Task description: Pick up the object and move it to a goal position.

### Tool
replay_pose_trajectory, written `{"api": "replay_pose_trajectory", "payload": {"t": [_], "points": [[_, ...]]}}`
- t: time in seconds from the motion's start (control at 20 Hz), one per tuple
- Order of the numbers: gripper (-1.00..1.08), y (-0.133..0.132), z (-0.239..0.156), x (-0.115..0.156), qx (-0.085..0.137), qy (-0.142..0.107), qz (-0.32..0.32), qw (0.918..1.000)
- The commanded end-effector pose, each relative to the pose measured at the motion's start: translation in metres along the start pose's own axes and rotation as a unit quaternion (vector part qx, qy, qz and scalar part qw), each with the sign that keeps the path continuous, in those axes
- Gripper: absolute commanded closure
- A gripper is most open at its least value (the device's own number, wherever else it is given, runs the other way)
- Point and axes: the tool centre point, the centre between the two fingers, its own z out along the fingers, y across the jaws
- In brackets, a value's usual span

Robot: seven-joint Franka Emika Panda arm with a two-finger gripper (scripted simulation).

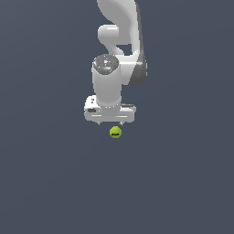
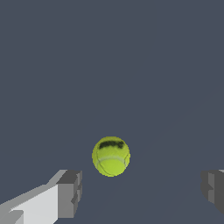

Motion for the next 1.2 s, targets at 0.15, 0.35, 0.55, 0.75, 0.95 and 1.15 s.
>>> {"api": "replay_pose_trajectory", "payload": {"t": [0.15, 0.35, 0.55, 0.75, 0.95, 1.15], "points": [[-0.92, 0.005, 0.0, -0.001, -0.003, 0.0, 0.0, 1.0], [-0.92, 0.025, -0.002, -0.003, -0.013, -0.002, 0.0, 0.9999], [-0.92, 0.031, -0.003, -0.003, -0.016, -0.003, -0.002, 0.9999], [-0.92, 0.028, -0.001, -0.003, -0.015, -0.002, 0.004, 0.9999], [-0.92, 0.025, 0.004, -0.004, -0.014, -0.001, 0.02, 0.9997], [-0.92, 0.02, 0.011, -0.006, -0.011, 0.001, 0.046, 0.9989]]}}
